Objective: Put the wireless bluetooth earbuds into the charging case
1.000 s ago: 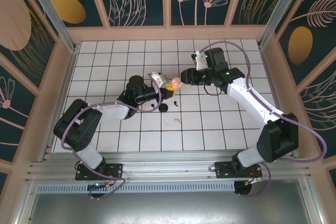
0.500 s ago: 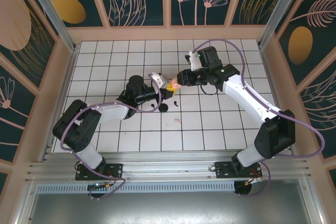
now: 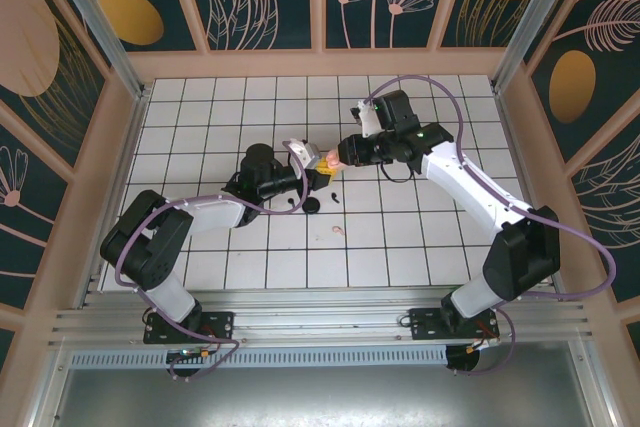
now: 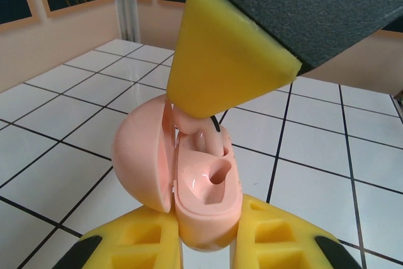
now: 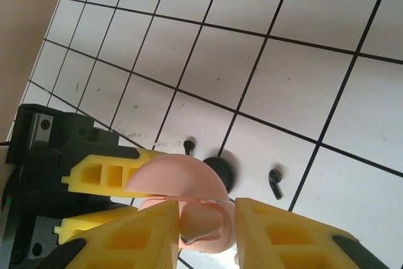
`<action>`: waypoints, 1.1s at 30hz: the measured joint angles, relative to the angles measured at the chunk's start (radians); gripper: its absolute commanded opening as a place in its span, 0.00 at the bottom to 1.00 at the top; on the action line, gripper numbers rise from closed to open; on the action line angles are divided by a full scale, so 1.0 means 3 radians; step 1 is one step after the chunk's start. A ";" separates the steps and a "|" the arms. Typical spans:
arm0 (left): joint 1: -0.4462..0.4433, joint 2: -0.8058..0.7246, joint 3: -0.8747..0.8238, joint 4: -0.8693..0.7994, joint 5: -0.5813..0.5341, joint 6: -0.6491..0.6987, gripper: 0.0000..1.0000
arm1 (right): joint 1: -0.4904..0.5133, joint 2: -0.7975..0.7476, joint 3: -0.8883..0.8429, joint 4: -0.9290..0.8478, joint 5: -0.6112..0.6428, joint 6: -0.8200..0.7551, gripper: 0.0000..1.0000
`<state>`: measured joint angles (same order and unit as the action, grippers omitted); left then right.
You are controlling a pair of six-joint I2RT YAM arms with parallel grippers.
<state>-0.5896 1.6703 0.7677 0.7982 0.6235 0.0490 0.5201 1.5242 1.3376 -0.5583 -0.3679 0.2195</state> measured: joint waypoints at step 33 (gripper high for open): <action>-0.0003 -0.0050 0.0028 -0.0188 -0.0015 0.0118 0.12 | 0.0018 0.0015 0.0010 -0.0158 -0.0052 0.0961 0.36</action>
<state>-0.5903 1.6554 0.7761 0.7418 0.6189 0.0845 0.5255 1.5288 1.3407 -0.6056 -0.3836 0.5079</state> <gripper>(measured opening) 0.177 0.344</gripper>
